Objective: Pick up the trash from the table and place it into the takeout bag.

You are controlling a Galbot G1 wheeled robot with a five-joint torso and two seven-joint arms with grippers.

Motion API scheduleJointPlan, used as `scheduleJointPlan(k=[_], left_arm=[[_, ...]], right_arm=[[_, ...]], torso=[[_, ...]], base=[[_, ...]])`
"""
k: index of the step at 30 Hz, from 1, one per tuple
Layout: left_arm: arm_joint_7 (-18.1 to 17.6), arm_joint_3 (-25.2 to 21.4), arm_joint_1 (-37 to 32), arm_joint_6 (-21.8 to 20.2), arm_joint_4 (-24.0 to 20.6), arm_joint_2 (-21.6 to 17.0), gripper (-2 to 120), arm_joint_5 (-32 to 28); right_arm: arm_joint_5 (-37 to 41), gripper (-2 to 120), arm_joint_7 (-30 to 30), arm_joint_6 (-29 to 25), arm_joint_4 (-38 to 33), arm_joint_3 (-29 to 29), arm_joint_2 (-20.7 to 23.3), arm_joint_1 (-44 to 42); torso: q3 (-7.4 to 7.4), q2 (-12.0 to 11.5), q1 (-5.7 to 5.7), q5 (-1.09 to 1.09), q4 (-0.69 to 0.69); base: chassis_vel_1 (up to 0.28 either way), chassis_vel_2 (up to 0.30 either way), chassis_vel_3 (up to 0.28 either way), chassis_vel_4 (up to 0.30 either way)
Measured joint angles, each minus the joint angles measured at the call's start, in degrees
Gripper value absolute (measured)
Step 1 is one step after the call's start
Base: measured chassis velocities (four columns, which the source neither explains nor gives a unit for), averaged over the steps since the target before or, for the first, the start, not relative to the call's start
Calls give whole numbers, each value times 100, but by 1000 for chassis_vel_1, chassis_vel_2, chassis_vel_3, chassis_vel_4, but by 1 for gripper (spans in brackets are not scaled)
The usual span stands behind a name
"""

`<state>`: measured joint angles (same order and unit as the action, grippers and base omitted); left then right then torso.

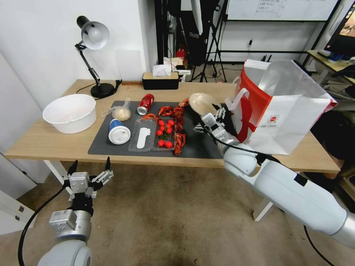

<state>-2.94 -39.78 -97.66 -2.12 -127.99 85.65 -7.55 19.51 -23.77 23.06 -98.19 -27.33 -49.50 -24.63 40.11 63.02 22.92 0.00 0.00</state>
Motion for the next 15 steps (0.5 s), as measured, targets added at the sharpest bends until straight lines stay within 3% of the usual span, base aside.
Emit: scheduleJointPlan(k=[7,15], left_arm=[[0,4,25,28,61,-29,100,1],[0,2,28,81,86,-54,100,1]], right_arm=[[-38,100,-176,466,191,-272,-87,240],[-16,99,-264,564,646,-569,-289,568]], torso=[[0,0,0,0,-1],[0,0,-1,-1,0]], base=[[0,0,0,0],[0,0,0,0]])
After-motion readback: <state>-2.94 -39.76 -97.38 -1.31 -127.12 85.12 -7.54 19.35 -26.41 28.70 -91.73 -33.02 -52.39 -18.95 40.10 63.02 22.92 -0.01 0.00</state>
